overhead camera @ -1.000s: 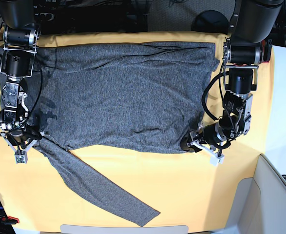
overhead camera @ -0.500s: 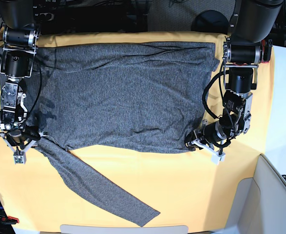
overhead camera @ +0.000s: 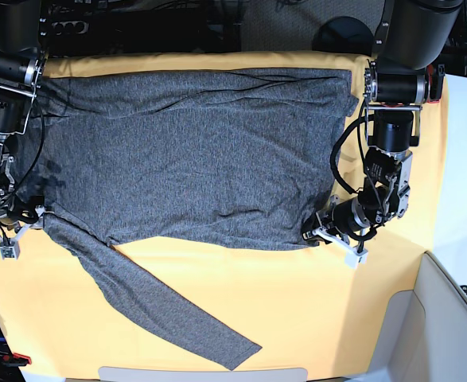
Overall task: Fold the T-shirt properly
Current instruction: 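Hold the grasped shirt edge with both grippers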
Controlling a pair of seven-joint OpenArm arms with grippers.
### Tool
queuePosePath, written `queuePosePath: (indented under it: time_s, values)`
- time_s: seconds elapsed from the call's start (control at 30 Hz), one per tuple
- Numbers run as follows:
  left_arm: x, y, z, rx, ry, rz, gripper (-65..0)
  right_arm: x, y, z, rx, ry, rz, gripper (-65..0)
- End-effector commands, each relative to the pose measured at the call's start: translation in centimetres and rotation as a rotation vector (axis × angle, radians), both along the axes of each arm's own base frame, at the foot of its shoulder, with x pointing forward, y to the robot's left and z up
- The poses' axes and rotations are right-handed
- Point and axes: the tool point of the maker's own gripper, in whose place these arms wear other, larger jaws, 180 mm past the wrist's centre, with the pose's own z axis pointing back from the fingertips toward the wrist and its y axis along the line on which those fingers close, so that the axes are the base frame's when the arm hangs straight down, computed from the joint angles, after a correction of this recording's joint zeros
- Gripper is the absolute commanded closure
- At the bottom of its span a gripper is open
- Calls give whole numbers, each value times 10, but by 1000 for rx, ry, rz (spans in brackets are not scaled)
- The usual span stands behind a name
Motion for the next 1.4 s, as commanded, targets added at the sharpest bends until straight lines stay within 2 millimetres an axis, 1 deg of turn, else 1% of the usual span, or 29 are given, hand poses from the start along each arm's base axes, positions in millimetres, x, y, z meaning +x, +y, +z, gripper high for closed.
queuePosePath:
  time_s: [0.0, 0.07, 0.27, 0.37, 0.53, 0.73, 0.83, 0.9, 0.97, 1.1, 1.23, 1.27, 1.37]
  values:
    - [6, 1, 9, 14, -10, -18, -2, 13, -11, 27, -23, -72, 0, -406]
    - [5, 1, 8, 14, -7, -19, -2, 9, -7, 22, -19, -52, 24, -406]
    - [4, 1, 6, 15, -4, -18, -2, 3, -5, 16, -26, -40, 40, -406]
    - [4, 1, 6, 15, -4, -18, -3, 1, 1, 21, -55, -55, 69, -406]
    - [4, 1, 6, 18, -3, -20, -3, -6, 7, 19, -73, -56, 92, -406]
    - [4, 1, 6, 18, -3, -20, -3, -10, 4, 14, -85, -39, 90, -406]
    - [3, 1, 5, 18, -2, -20, -3, -13, -1, 12, -139, -13, 92, -406]
    - [3, 1, 5, 18, 0, -21, -3, -13, -5, 11, -191, 8, 98, -406]
    - [3, 1, 5, 18, 1, -22, -3, -13, 0, 7, -218, 26, 109, -406]
    - [2, 1, 5, 18, 2, -23, -3, -13, 0, 4, -261, 48, 118, -407]
    - [2, 1, 5, 18, 2, -23, -3, -12, 6, 1, -258, 51, 122, -407]
    - [2, 1, 5, 18, 2, -23, -3, -9, 6, 4, -259, 43, 120, -407]
    - [2, 1, 5, 18, 3, -24, -3, -9, 3, -1, -247, 59, 108, -407]
